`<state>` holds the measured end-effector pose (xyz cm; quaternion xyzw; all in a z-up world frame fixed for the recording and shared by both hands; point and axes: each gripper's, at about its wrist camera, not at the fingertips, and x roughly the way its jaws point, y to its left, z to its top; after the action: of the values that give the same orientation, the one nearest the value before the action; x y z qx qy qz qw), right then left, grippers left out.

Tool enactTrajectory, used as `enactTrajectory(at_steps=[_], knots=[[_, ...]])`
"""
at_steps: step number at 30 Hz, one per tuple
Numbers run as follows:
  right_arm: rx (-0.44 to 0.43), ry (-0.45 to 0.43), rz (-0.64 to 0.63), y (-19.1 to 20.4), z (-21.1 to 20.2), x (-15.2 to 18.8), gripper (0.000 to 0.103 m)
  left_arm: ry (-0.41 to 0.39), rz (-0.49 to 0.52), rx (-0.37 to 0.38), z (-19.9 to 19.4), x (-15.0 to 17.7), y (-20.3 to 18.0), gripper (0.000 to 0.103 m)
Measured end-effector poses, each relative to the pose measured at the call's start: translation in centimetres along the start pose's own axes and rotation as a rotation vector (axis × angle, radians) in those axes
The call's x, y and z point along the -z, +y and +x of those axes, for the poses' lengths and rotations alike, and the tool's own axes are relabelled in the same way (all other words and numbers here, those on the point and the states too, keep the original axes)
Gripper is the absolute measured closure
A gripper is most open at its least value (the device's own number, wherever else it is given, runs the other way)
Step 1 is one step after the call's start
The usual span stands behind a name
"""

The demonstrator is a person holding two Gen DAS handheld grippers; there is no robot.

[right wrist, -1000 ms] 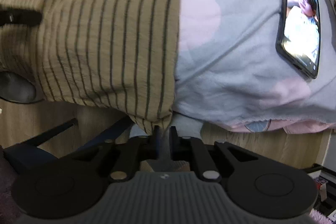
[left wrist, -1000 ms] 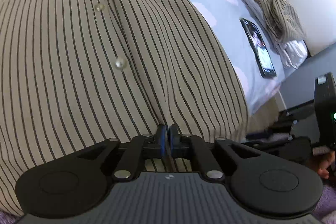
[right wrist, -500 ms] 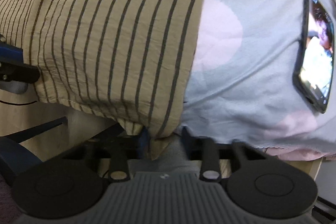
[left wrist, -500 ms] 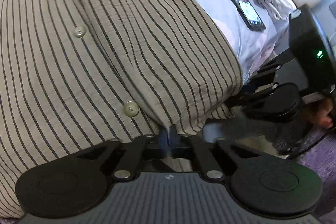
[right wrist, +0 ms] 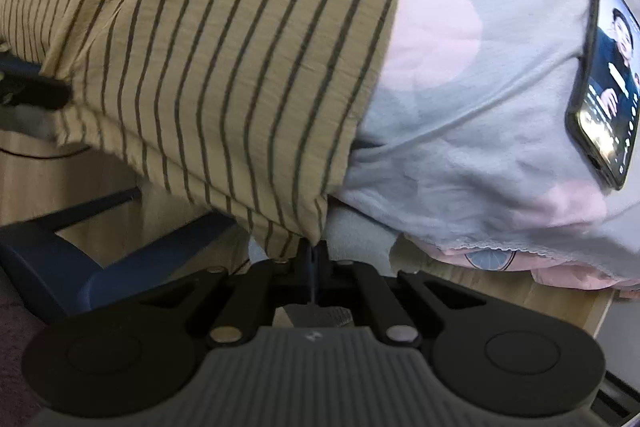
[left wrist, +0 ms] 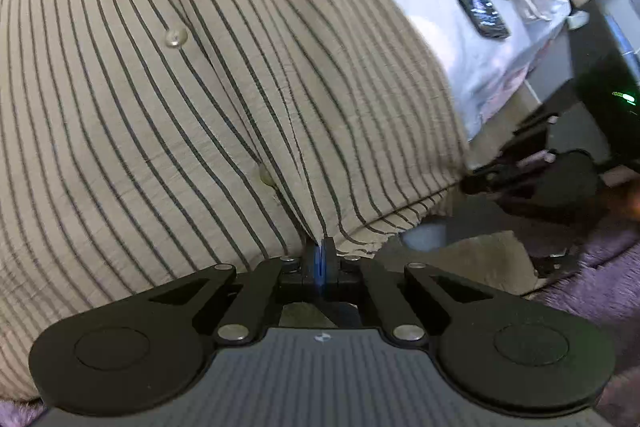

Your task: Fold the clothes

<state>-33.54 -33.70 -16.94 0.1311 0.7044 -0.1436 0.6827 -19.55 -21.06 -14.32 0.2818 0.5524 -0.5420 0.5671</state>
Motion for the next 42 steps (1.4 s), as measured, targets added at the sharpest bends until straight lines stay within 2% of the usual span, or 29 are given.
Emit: enactTrajectory(at_steps=[4,6,9,12,16,19,23,25,27,30,31,32,33,34,37,39,42], knots=[[0.039,0.027,-0.02,0.6,0.4,0.0,0.092,0.052,-0.025,0.014,0.8,-0.1,0.3,0.103],[0.039,0.024,-0.027,0.9,0.1,0.1,0.077,0.09,-0.027,0.025,0.8,0.1,0.2,0.102],[0.01,0.01,-0.045,1.8,-0.9,0.2,0.077,0.102,-0.021,0.025,0.2,0.4,-0.1,0.102],[-0.041,-0.008,-0.054,2.8,-2.3,0.3,0.076,0.05,-0.037,0.034,-1.6,0.4,0.1,0.102],[-0.051,-0.075,-0.09,4.3,-3.9,0.7,0.07,-0.033,-0.074,-0.017,-3.9,0.6,0.8,0.101],[-0.065,-0.14,-0.099,4.9,-5.4,0.4,0.07,-0.073,-0.101,-0.073,-5.0,0.9,1.4,0.101],[-0.098,-0.273,-0.1,5.5,-7.6,-0.2,0.069,-0.123,-0.12,-0.126,-6.2,1.5,2.0,0.101],[-0.112,-0.358,-0.109,6.0,-8.8,-0.8,0.058,-0.161,-0.13,-0.15,-7.0,1.7,2.5,0.101],[-0.132,-0.431,-0.109,6.3,-9.6,-1.5,0.055,-0.211,-0.142,-0.182,-8.0,2.0,3.1,0.101],[-0.171,-0.508,-0.091,6.5,-10.2,-2.8,0.054,-0.286,-0.184,-0.223,-9.0,2.6,3.8,0.092],[-0.177,-0.532,-0.085,6.6,-10.3,-3.1,0.05,-0.311,-0.201,-0.239,-9.4,2.9,4.2,0.092],[-0.177,-0.558,-0.075,6.4,-10.7,-3.6,0.045,-0.334,-0.216,-0.257,-9.6,3.1,4.4,0.092],[-0.178,-0.596,-0.059,6.2,-11.2,-4.0,0.031,-0.357,-0.23,-0.275,-9.8,3.2,4.5,0.091],[-0.185,-0.64,-0.04,6.1,-11.5,-3.7,0.022,-0.377,-0.245,-0.296,-10.3,3.5,4.9,0.089],[-0.2,-0.733,0.007,6.6,-13.4,-4.6,0.021,-0.417,-0.299,-0.355,-11.4,4.2,6.1,0.086],[-0.156,-0.737,0.027,7.1,-12.7,-5.4,0.021,-0.426,-0.348,-0.394,-12.1,4.8,7.1,0.084],[-0.093,-0.726,0.036,8.0,-11.8,-6.2,0.021,-0.417,-0.426,-0.422,-13.0,5.8,8.8,0.075]])
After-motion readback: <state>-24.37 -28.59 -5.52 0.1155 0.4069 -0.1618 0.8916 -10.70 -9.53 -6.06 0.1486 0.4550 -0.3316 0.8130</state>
